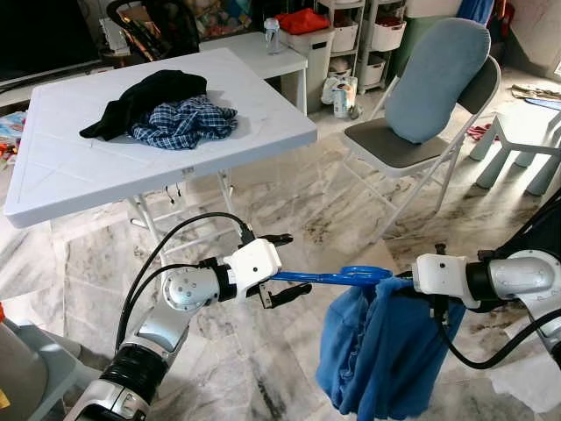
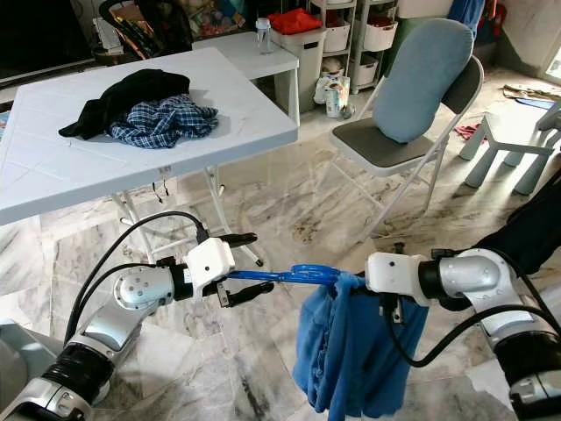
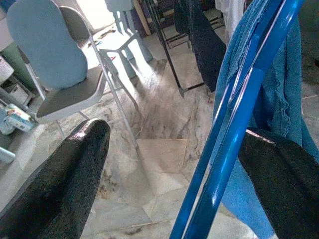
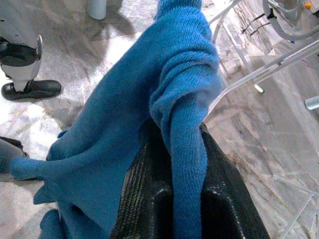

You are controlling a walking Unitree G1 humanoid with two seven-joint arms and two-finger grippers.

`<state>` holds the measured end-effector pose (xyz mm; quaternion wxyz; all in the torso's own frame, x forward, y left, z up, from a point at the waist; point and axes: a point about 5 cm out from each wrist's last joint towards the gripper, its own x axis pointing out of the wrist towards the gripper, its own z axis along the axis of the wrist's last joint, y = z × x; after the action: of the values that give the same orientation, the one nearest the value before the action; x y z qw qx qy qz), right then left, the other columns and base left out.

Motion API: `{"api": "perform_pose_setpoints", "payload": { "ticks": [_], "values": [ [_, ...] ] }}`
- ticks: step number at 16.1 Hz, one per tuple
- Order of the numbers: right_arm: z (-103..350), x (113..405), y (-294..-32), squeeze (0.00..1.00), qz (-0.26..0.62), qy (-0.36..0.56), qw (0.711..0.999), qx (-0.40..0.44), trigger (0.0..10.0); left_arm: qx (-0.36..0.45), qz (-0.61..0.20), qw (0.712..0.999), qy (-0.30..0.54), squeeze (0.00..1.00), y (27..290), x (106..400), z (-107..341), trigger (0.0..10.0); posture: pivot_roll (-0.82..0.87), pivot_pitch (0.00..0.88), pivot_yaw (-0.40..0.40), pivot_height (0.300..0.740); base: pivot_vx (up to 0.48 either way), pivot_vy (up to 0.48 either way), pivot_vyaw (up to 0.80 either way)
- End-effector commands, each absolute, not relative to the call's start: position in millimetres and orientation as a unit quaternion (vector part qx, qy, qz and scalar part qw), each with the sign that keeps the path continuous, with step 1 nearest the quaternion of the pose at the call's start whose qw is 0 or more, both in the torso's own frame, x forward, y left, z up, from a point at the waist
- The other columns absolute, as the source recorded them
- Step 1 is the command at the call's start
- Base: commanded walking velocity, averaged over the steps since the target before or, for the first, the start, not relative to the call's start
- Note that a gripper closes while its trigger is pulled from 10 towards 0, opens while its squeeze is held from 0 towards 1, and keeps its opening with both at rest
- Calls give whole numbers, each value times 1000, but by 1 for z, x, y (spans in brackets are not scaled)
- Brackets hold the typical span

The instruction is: Hang hanger

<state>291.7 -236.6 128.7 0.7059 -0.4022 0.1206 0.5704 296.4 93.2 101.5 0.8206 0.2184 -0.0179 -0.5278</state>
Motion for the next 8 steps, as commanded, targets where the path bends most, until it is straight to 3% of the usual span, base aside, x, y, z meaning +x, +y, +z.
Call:
{"api": "perform_pose_setpoints", "payload": {
  "ticks": [1, 2, 8],
  "values": [
    [141, 296, -220, 0, 581, 68, 699, -413, 10000, 230, -529, 816, -17, 0, 92, 299, 102, 10000, -180, 0, 23, 740, 0, 0, 0],
    [141, 297, -216, 0, 579, 55, 702, -411, 10000, 231, -529, 816, -17, 0, 91, 299, 101, 10000, -180, 0, 21, 740, 0, 0, 0],
    [136, 294, -203, 0, 586, 47, 705, -396, 10000, 234, -532, 813, -20, 0, 87, 298, 100, 10000, -179, 0, 21, 740, 0, 0, 800]
  ]
}}
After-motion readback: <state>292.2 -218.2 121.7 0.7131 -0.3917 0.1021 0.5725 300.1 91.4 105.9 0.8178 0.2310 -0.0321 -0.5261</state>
